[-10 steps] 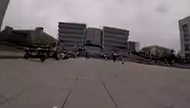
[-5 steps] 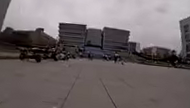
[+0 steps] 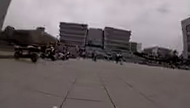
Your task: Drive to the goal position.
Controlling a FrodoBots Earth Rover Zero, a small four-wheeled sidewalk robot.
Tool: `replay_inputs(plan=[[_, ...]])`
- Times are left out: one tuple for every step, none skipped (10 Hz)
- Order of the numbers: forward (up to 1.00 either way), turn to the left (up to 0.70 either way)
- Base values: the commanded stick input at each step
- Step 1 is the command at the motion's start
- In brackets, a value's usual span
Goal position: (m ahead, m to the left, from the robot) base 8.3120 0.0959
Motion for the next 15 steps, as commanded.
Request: replay_inputs(plan=[[1.00,0.00],[1.00,0.00],[1.00,0.00],[1.00,0.00],[1.00,0.00],[1.00,0.00],[1.00,0.00],[1.00,0.00],[1.00,0.00],[1.00,0.00],[1.00,0.00],[1.00,0.00],[1.00,0.00],[1.00,0.00],[1.00,0.00]])
